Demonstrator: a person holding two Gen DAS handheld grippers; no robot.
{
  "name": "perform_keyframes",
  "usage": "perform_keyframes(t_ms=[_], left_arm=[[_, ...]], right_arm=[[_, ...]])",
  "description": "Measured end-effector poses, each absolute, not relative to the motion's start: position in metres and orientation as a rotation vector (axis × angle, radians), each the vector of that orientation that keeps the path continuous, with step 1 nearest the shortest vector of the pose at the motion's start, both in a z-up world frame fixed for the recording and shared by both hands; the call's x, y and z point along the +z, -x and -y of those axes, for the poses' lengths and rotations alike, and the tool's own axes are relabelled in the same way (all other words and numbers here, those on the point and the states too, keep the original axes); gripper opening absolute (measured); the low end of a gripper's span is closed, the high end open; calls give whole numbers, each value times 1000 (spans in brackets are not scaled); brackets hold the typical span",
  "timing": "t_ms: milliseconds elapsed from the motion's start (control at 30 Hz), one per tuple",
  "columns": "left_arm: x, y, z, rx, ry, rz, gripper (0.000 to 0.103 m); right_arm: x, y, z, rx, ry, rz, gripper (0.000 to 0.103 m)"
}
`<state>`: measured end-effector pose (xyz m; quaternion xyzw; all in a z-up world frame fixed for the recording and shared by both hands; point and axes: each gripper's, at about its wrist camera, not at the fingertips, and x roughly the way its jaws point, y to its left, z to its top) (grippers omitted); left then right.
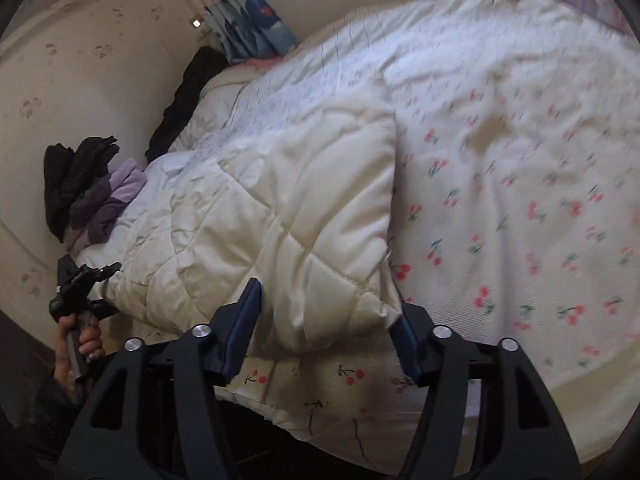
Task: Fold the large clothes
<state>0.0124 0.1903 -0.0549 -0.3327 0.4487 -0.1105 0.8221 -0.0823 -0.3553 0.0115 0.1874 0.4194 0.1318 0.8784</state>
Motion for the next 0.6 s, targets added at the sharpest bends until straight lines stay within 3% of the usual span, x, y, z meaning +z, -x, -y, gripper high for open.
perform_keyframes(t_ms=[200,400,600], left_arm=[[-64,-24,-183,-149,714,-944,91],[-65,-27,-172,-117,710,-916,91],[-69,-28,-173,-121,719,-901,94]], right_arm=[[59,100,333,163,-149,-749,70],[71,79,269,250,37,-715,74],[42,40,213,329,156,-753,74]])
